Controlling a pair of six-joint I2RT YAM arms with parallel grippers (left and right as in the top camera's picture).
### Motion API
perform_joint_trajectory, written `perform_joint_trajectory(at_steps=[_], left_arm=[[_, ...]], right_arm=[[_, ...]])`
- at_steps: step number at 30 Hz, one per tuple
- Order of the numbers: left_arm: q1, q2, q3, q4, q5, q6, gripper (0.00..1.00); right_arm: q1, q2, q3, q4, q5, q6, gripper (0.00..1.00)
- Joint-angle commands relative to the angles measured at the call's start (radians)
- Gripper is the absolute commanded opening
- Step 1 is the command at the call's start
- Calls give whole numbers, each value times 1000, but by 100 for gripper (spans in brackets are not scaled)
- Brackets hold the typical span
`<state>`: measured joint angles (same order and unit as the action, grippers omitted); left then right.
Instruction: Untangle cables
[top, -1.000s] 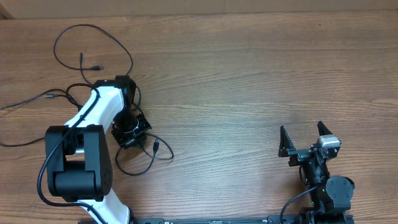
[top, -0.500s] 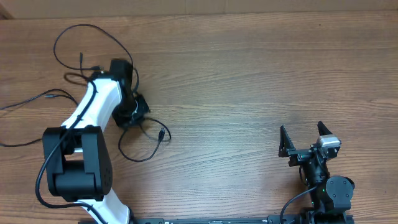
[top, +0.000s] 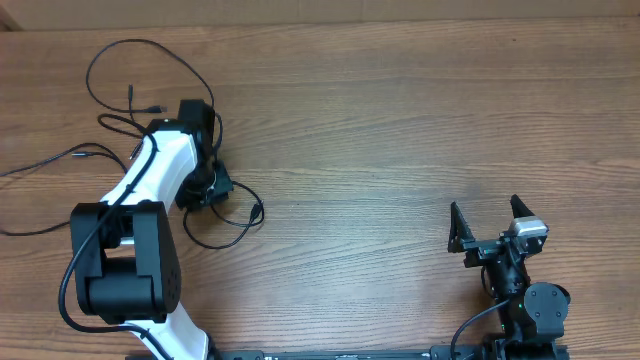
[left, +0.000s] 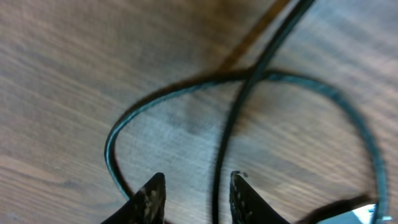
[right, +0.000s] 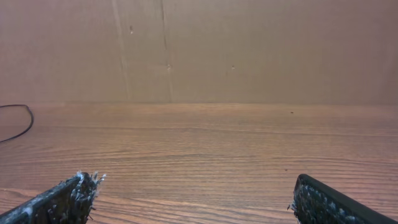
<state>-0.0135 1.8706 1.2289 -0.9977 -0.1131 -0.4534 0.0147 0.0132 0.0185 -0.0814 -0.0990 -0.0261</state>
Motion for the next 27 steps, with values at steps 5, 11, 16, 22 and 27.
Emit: perform_joint_trajectory(at_steps=[5, 11, 16, 22, 27], left_arm=[[1, 9, -9, 9, 152, -14, 22], [2, 9, 18, -9, 285, 32, 24], [6, 9, 147, -125, 197, 11, 64], [9, 9, 318, -254, 178, 11, 78], [-24, 10, 305, -288, 217, 0, 30]], right_arm=[[-2, -2, -10, 5, 5, -5, 100], [-2, -2, -10, 5, 5, -5, 100], [-2, -2, -10, 5, 5, -5, 100], [-2, -2, -10, 5, 5, -5, 100], [-2, -2, -10, 5, 5, -5, 100]])
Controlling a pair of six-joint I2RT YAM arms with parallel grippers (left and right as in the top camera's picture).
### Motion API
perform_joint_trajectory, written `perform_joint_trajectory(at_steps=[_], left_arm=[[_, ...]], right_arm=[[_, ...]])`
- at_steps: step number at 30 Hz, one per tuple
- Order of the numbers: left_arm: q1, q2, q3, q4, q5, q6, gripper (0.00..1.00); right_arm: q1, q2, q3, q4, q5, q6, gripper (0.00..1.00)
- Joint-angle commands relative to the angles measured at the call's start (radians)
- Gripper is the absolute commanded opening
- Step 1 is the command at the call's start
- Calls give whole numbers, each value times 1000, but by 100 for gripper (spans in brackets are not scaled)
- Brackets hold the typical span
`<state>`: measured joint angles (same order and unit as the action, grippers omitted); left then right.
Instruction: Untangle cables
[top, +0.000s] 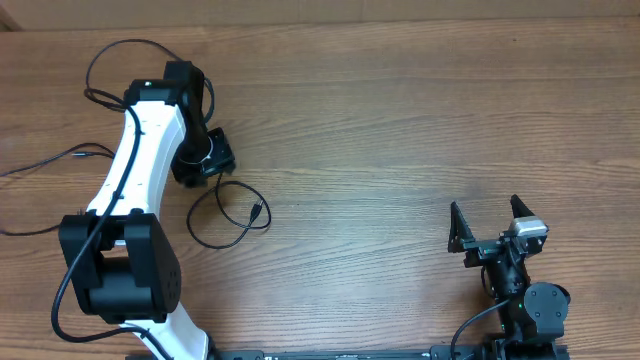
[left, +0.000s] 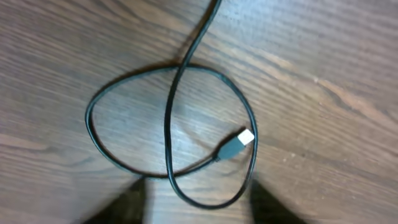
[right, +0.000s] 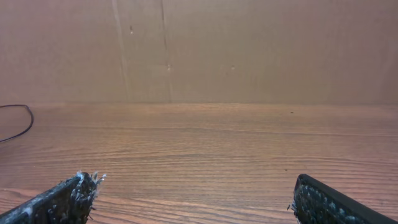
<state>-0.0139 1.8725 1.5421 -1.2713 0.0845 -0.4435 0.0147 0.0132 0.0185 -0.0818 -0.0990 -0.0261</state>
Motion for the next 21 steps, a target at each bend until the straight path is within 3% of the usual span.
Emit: perform_joint_trajectory(at_steps=[1, 2, 4, 13, 21], left_arm=[[-33, 8, -23, -18, 12, -10, 18], [-42, 9, -42, -19, 8, -11, 10], [-58, 9, -99, -8, 0, -52, 4], [-59, 10, -318, 124, -109, -112, 4], [-32, 11, -336, 147, -140, -114, 7]], right_arm=[[-2, -2, -10, 5, 5, -5, 100], [-2, -2, -10, 5, 5, -5, 100], [-2, -2, -10, 5, 5, -5, 100], [-2, -2, -10, 5, 5, -5, 100], [-2, -2, -10, 5, 5, -5, 100]])
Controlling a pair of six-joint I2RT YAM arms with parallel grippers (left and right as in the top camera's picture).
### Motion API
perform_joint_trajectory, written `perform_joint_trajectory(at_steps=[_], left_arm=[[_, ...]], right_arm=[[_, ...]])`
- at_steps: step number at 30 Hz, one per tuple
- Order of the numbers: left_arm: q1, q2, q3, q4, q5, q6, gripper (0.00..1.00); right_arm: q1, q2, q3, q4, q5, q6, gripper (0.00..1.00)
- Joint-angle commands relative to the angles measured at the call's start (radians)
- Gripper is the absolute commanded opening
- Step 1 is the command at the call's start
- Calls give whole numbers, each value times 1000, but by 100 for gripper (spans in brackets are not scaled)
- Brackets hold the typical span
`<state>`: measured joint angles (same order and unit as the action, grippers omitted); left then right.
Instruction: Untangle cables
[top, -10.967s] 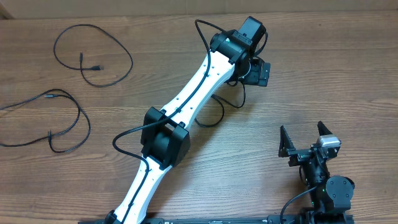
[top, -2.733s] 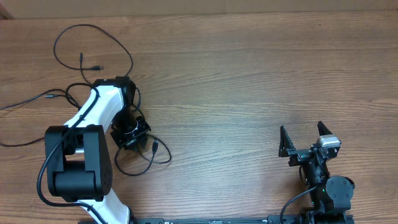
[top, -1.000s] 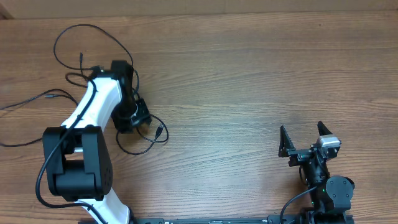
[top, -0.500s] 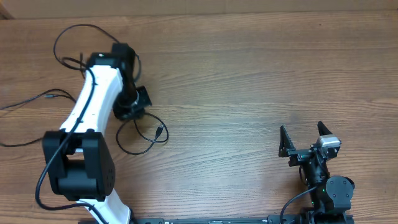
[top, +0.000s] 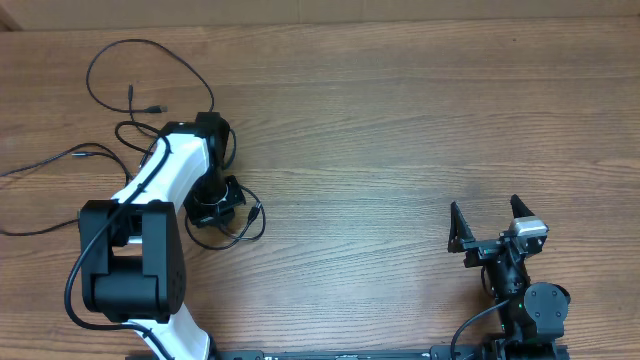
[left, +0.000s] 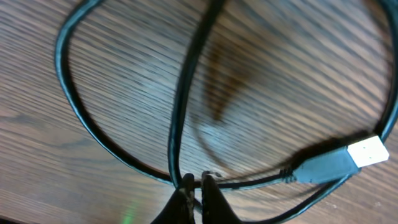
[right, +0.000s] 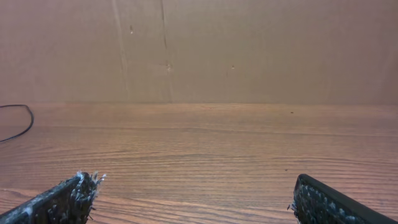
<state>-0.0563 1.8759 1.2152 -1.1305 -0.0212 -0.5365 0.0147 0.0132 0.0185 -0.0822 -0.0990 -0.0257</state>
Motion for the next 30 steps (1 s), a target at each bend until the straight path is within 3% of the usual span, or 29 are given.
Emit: perform_joint_trajectory(at_steps=[1, 10, 19, 30], left_arm=[[10, 7, -9, 11, -34, -21, 7], [10, 7, -27, 32, -34, -40, 4], [10, 7, -160, 203, -11, -69, 5], [12, 8, -137, 257, 13, -69, 8]], right_arm=[[-2, -2, -10, 5, 5, -6, 100], [-2, -2, -10, 5, 5, -6, 100], [-2, -2, -10, 5, 5, -6, 100], [-2, -2, -10, 5, 5, -6, 100]])
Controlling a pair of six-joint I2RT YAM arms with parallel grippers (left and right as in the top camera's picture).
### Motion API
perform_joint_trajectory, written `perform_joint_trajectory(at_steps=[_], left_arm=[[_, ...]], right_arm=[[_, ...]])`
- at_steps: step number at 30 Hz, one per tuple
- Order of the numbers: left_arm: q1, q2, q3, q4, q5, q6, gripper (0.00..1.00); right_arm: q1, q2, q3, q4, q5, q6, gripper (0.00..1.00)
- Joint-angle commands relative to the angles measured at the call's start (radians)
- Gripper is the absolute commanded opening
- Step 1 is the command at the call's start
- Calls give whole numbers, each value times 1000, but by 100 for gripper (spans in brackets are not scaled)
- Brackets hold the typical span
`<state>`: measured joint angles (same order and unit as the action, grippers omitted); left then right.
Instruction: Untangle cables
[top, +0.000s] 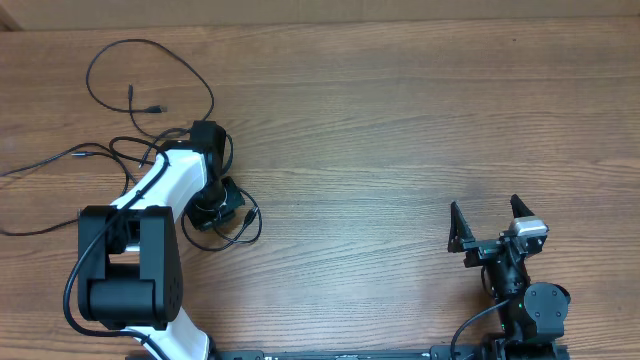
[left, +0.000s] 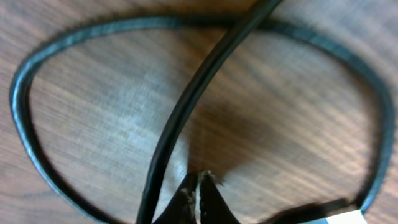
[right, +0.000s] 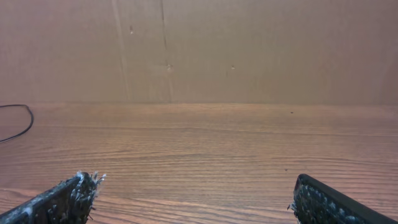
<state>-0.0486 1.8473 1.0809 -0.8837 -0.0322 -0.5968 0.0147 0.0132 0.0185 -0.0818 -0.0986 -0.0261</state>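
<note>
Thin black cables (top: 96, 62) sprawl over the table's back left, with a small loop (top: 252, 222) lying in front of them. My left gripper (top: 218, 212) points down into that loop. In the left wrist view it (left: 198, 176) is shut, tips pressed together just above the wood. One strand (left: 205, 81) crosses the loop and passes just left of the fingertips. A white plug tip (left: 348, 218) peeks in at the bottom right. My right gripper (top: 490, 222) (right: 196, 193) stands open at the front right, far from the cables.
The wooden table (top: 400, 120) stretches bare between the two arms. A cardboard wall (right: 199, 50) rises behind the table's far edge. One cable end (right: 18, 124) shows far off to the left in the right wrist view.
My left gripper stays shut inside the loop and now sits closer to the wood, so the loop fills its view. Overhead, the wrist has shifted slightly toward the back left. The right arm is unchanged.
First my left gripper was open and low over the small loop. Then it stood higher and farther back, with the whole loop and plug in view. Later it was shut down at the loop's crossing, and it remains shut there now. The right gripper stayed open and still.
</note>
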Motion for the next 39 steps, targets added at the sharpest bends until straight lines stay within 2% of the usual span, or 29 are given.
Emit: perform_joint_trajectory(at_steps=[1, 2, 5, 10, 14, 17, 18, 19, 21, 22, 23, 25, 32, 33, 35, 39], left_arm=[[8, 36, 18, -10, 21, -9, 15], [11, 36, 41, -31, 21, -9, 24], [21, 36, 153, -139, -4, -9, 26], [27, 36, 407, -331, -38, 19, 47], [27, 36, 550, -426, -39, 55, 53], [29, 36, 601, -507, -62, 55, 41], [30, 36, 601, -522, -82, 52, 34], [30, 36, 596, -536, -102, 46, 22], [30, 36, 566, -542, -115, 43, 9], [30, 36, 550, -542, -114, 42, 7], [30, 36, 524, -534, -113, 42, 9], [30, 36, 463, -505, -114, 43, 21], [31, 36, 249, -344, -88, 42, 21], [31, 36, 225, -328, -77, 43, 26], [31, 36, 182, -294, -58, 43, 47], [31, 36, 153, -247, -53, 73, 45]], right_arm=[[-2, -2, -10, 5, 5, -5, 100], [-2, -2, -10, 5, 5, -5, 100], [-2, -2, -10, 5, 5, -5, 100], [-2, -2, -10, 5, 5, -5, 100], [-2, -2, -10, 5, 5, -5, 100], [-2, -2, -10, 5, 5, -5, 100], [-2, -2, -10, 5, 5, -5, 100], [-2, -2, -10, 5, 5, -5, 100], [-2, -2, -10, 5, 5, -5, 100], [-2, -2, -10, 5, 5, -5, 100], [-2, -2, -10, 5, 5, -5, 100], [-2, -2, -10, 5, 5, -5, 100], [-2, -2, -10, 5, 5, -5, 100], [-2, -2, -10, 5, 5, -5, 100], [-2, -2, -10, 5, 5, -5, 100], [-2, -2, -10, 5, 5, -5, 100]])
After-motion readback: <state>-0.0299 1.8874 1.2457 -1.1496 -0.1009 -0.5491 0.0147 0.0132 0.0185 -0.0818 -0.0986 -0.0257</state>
